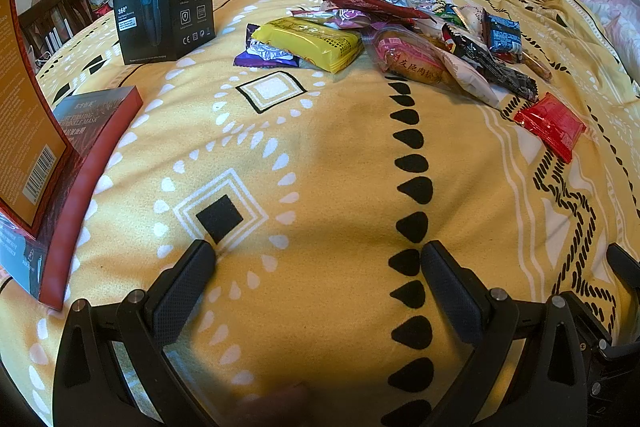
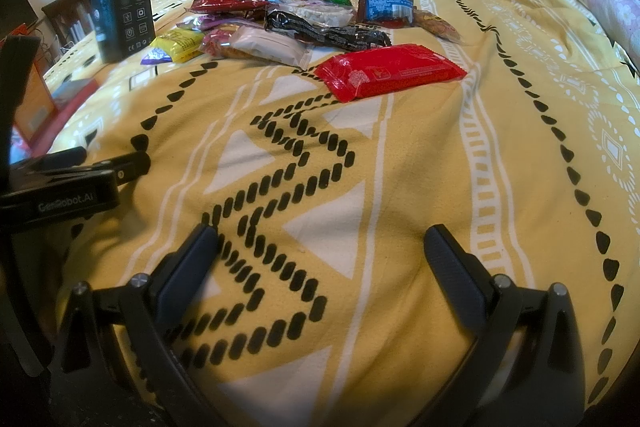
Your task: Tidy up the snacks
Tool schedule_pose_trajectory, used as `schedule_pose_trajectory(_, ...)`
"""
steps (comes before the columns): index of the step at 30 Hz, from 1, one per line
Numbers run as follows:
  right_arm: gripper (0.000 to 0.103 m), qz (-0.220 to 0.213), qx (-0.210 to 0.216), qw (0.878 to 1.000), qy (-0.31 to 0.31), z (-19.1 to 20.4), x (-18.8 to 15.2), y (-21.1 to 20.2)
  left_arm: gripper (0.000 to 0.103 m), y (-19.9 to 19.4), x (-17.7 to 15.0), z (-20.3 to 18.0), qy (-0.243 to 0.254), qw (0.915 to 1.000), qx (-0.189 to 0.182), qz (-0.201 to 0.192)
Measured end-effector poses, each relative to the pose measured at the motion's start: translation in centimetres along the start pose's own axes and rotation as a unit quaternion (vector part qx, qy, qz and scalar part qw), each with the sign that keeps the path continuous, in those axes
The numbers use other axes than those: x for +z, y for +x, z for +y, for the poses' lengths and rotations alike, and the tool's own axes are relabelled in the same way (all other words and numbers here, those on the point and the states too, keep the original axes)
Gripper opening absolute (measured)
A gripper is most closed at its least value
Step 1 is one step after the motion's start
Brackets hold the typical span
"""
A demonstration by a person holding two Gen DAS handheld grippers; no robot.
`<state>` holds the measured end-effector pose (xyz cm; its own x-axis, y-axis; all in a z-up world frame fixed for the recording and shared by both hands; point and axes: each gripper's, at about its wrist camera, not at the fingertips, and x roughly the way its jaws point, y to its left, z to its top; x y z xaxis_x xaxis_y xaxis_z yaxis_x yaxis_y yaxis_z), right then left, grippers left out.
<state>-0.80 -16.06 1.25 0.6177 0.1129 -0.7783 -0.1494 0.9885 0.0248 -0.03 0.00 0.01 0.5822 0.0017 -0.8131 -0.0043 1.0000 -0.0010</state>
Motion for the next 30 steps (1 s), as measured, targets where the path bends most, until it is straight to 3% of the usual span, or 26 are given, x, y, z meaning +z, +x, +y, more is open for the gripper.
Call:
schedule_pose_trajectory(13, 0.103, -0.001, -0.002, 1.0, -0.003, 0.2, -0.2, 0.0, 0.103, -0.7, -0.6, 0.1, 0.008, 0.9999, -0.007, 0.006)
schedule_pose_trajectory(18, 0.103, 0.026, 0.004, 1.0, -0.003, 0.1, 0.5, -0.6, 0.103, -0.9, 0.0, 0.8, 0.043, 0.9977, -0.045, 0.028)
schedule_pose_trajectory(19, 0.103, 0.03, 0.004, 1.0, 0.0, 0.0, 0.9, -0.9, 0.103, -0.9, 0.1, 1.1, 0.05, 0.9965, -0.058, 0.032)
schedule_pose_trajectory(22, 0.098, -0.014, 0.013, 1.0, 0.002, -0.7, 3.8, -3.3, 0.103, -1.2, -0.3, 1.9, 0.068, 0.994, -0.084, 0.019)
schedule_pose_trajectory(25, 0.098, -0.057, 0.033, 0.998, 0.0, -1.1, 9.6, -4.6, 0.103, -1.4, -0.8, 1.7, 0.069, 0.9946, -0.078, 0.006)
schedule_pose_trajectory(26, 0.094, -0.062, 0.051, 0.997, -0.007, -0.9, 12.1, -4.4, 0.103, -1.3, -0.8, 1.5, 0.07, 0.9949, -0.073, 0.004)
schedule_pose_trajectory(30, 0.05, -0.034, 0.108, 0.992, -0.052, 0.8, 21.3, 0.2, 0.103, -1.3, -0.8, 1.5, 0.069, 0.9949, -0.073, 0.003)
